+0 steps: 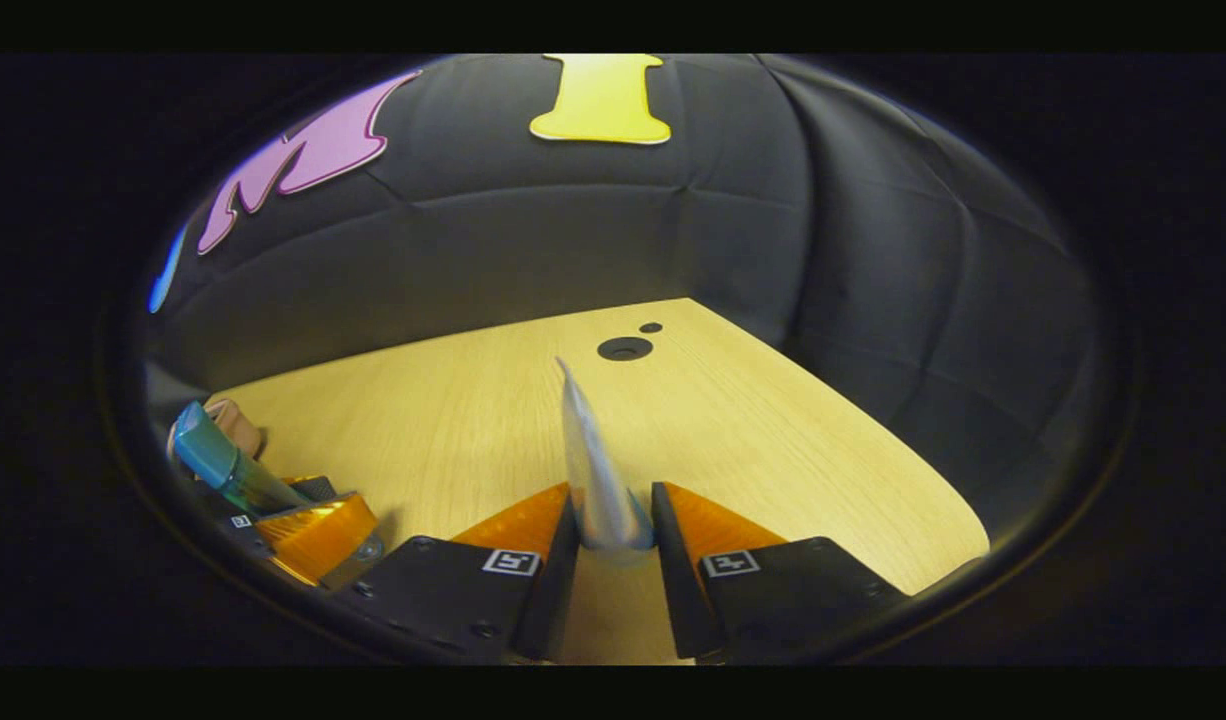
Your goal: First open the suitcase, pack the skin care products into it, and then close the suitcase.
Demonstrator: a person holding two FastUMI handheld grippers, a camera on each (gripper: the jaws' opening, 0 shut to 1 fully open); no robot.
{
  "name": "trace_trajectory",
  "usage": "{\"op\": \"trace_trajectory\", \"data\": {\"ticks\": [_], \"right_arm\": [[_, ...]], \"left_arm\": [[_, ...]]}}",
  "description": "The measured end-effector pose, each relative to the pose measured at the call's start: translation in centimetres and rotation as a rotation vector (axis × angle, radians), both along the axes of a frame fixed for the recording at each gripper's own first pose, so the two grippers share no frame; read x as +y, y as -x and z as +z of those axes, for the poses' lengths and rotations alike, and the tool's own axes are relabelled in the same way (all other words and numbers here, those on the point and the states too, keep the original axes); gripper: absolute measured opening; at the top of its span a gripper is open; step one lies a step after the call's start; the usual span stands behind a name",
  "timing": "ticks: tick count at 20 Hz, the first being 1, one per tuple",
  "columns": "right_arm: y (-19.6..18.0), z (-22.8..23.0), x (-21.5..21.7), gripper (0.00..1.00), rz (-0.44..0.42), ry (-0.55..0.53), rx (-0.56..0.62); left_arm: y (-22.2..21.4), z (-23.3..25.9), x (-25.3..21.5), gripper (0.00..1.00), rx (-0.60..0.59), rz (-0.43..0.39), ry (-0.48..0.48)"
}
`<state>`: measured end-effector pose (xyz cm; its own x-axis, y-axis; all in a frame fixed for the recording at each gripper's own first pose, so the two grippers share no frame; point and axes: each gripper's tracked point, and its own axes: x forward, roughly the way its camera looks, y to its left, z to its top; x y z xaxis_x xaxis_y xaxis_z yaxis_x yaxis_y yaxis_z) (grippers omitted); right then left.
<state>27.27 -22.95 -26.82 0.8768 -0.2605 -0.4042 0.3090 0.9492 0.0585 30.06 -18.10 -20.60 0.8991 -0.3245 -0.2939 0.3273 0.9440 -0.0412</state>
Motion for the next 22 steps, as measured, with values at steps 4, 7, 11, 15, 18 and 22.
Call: {"op": "trace_trajectory", "data": {"ticks": [4, 7, 11, 15, 18, 22], "right_arm": [[1.3, 1.4, 1.2, 0.37, 0.042, 0.064, -0.019], [2.7, 3.7, 3.2, 0.37, 0.093, 0.082, -0.073], [4.7, 6.4, 7.8, 0.37, 0.183, 0.081, -0.099], [8.5, 9.9, 14.3, 0.37, 0.283, 0.048, -0.148], [11.3, 11.2, 18.5, 0.37, 0.363, 0.061, -0.161], [14.7, 11.2, 25.2, 0.37, 0.484, 0.022, -0.129]], "left_arm": [[0.7, 0.1, 0.9, 0.47, -0.031, 0.000, 0.044], [1.8, 0.7, 2.2, 0.46, -0.054, 0.021, 0.086], [4.3, 4.5, 5.0, 0.46, -0.124, 0.050, 0.090], [8.3, 9.4, 10.4, 0.49, -0.174, 0.105, 0.109], [11.8, 10.9, 16.5, 0.49, -0.175, 0.174, 0.080], [14.8, 9.4, 25.2, 0.45, -0.109, 0.326, 0.076]]}}
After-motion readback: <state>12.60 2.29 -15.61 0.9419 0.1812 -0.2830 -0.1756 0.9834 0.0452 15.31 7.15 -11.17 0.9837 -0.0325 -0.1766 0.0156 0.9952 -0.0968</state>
